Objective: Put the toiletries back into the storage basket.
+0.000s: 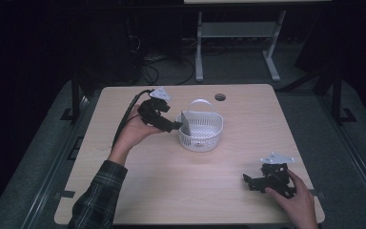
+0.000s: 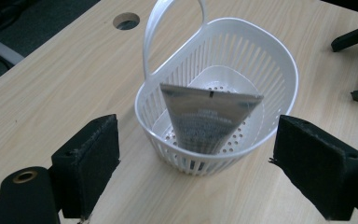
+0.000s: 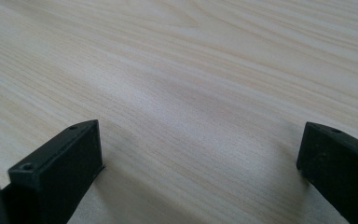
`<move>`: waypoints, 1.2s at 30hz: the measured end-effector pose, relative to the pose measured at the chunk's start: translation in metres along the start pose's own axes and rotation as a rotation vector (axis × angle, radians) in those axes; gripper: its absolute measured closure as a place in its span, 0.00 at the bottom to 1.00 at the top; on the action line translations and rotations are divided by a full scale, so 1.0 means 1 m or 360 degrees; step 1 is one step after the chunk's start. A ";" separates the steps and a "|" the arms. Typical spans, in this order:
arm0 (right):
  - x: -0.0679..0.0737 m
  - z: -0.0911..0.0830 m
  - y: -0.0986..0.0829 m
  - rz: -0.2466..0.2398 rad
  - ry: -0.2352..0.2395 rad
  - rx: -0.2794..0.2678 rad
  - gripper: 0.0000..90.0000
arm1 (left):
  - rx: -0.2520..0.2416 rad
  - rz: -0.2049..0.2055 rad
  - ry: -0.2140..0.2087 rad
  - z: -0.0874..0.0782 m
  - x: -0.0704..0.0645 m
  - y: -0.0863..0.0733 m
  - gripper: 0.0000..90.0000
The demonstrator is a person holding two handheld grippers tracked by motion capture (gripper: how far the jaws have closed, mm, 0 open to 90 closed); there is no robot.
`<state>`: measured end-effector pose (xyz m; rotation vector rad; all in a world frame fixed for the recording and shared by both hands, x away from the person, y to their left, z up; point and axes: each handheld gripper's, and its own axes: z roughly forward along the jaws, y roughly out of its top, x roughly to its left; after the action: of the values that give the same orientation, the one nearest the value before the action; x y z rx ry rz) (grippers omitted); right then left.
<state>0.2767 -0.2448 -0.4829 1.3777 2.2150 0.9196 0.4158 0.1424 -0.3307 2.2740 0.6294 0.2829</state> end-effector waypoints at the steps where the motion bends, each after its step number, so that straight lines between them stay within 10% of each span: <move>1: 0.000 0.000 0.000 0.0000 0.0000 0.0000 0.00 | -0.0010 -0.0004 0.0006 -0.003 -0.001 -0.002 0.15; 36: 0.000 0.000 0.000 -0.0003 0.0001 0.0000 0.00 | -0.0031 -0.0134 0.0165 -0.059 -0.013 -0.091 0.16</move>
<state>0.2767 -0.2449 -0.4829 1.3754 2.2163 0.9197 0.3502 0.2260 -0.3552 2.2185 0.7701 0.3658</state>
